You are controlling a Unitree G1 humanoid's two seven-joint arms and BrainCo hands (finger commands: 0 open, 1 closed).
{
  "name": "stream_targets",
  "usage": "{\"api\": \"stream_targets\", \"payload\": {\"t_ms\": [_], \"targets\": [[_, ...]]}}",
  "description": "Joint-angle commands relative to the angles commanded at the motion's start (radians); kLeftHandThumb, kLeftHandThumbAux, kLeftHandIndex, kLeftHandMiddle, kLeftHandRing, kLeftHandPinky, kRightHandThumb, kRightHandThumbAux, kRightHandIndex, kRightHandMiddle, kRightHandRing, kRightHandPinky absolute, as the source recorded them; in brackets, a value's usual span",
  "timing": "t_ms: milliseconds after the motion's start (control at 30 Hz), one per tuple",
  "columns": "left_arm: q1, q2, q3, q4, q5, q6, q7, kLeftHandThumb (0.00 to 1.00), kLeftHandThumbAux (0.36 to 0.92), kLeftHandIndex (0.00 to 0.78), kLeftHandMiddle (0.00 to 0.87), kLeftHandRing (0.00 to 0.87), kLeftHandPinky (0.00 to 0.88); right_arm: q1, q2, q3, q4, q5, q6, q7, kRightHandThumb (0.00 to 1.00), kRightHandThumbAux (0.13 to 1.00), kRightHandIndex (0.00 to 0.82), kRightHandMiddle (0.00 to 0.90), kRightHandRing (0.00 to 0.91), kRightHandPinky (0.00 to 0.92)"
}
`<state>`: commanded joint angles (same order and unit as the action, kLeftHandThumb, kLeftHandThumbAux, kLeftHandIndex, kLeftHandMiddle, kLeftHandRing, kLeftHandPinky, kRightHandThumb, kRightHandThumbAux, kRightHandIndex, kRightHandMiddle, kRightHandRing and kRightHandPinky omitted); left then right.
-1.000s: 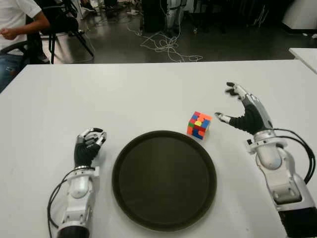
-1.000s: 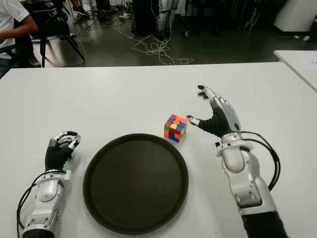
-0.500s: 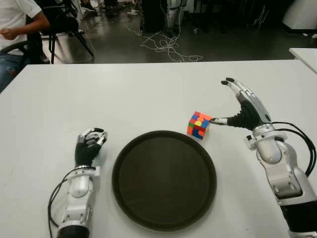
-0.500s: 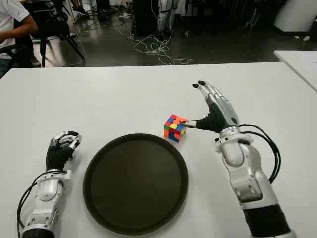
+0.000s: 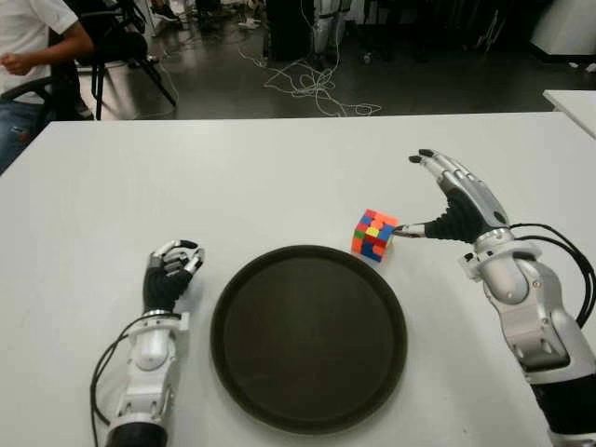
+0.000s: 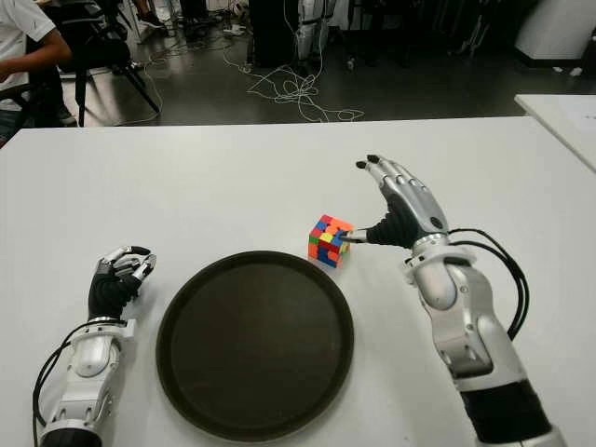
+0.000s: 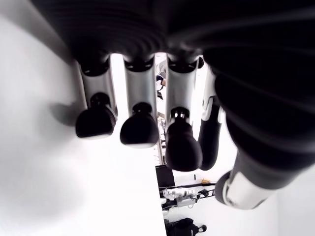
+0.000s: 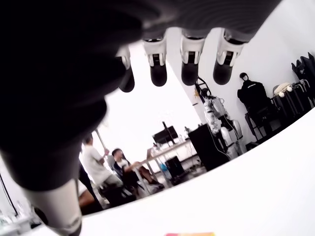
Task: Pick up the Rubik's Cube and put it in the plate
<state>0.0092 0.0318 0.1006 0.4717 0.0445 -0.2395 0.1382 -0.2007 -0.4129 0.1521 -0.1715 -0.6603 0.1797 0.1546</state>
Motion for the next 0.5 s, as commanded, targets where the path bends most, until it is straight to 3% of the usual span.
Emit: {"api": "stream_targets", "payload": {"t_ms": [500], "targets": [[-0.004, 0.008, -0.007, 0.02, 0.01, -0.027, 0.0, 0.704, 0.708, 0.442, 0.807, 0.825, 0.807, -0.066, 0.011, 0.048, 0.008, -0.022, 0.074, 0.079, 0.0, 0.74, 0.0, 0.0, 0.0, 0.0]]}}
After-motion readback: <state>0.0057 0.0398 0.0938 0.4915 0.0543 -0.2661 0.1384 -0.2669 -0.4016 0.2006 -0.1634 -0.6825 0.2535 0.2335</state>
